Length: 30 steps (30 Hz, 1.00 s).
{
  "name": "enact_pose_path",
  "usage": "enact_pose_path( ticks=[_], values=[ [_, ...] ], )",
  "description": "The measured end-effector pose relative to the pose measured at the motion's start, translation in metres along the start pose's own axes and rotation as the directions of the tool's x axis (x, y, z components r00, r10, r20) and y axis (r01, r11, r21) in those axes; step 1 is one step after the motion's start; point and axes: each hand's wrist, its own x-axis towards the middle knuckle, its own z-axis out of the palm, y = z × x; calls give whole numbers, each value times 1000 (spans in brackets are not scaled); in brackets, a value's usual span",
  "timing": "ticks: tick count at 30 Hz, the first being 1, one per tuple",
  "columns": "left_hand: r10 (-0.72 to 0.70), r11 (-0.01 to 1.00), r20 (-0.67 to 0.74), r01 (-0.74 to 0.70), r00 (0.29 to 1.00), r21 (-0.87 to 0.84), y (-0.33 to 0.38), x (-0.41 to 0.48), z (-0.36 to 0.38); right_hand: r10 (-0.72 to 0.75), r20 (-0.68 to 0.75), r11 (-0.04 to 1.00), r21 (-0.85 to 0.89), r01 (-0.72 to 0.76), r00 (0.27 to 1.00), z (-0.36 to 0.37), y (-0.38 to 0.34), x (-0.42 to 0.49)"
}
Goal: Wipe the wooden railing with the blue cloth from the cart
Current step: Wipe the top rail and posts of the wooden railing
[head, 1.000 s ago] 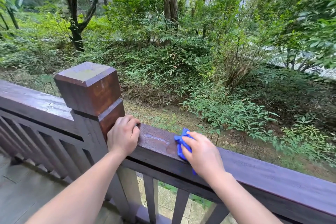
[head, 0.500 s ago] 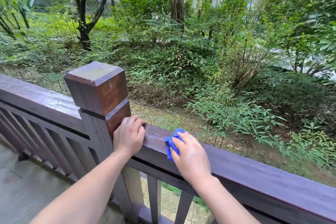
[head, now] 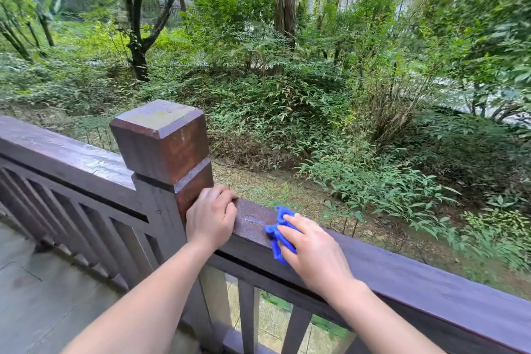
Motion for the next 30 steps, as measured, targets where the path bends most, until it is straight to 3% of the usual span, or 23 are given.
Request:
enact_pose_path(
  ticks=[4, 9, 11, 14, 16, 20, 22, 26, 30],
  values=[
    [-2, 1000, 4, 2, 1000, 1, 3, 0, -2, 192, 9, 981, 9, -192, 981, 4, -8, 23],
    [4, 1000, -3, -4, 1000, -4, 2, 1, -3, -77, 41, 996, 54, 75, 996, 10, -16, 5],
    [3, 1000, -8, -3, 1000, 2, 2, 0, -2, -43, 30, 999, 16, 42, 999, 4, -2, 4],
    [-1, 1000, -4, 1, 1000, -2, 4, 1, -1, 141, 21, 990, 12, -142, 990, 8, -8, 28],
    [-2, 1000, -4, 2, 1000, -5, 4, 1, -2, 111, 37, 994, 19, -112, 993, 15, -28, 41],
    [2, 1000, -11, -2, 1000, -1, 1, 1, -2, -106, 63, 992, 73, 101, 992, 19, -24, 23],
    [1, 1000, -7, -1, 1000, 0, 1, 0, -2, -84, 29, 996, 35, 83, 996, 12, -10, 15],
    [-10, 1000, 12, 10, 1000, 2, 4, 1, -4, 107, 8, 994, 20, -107, 994, 20, -17, 41],
    [4, 1000, 32, -4, 999, -11, 6, 3, -8, -2, 66, 995, 96, -4, 998, 31, -39, 51]
  ],
)
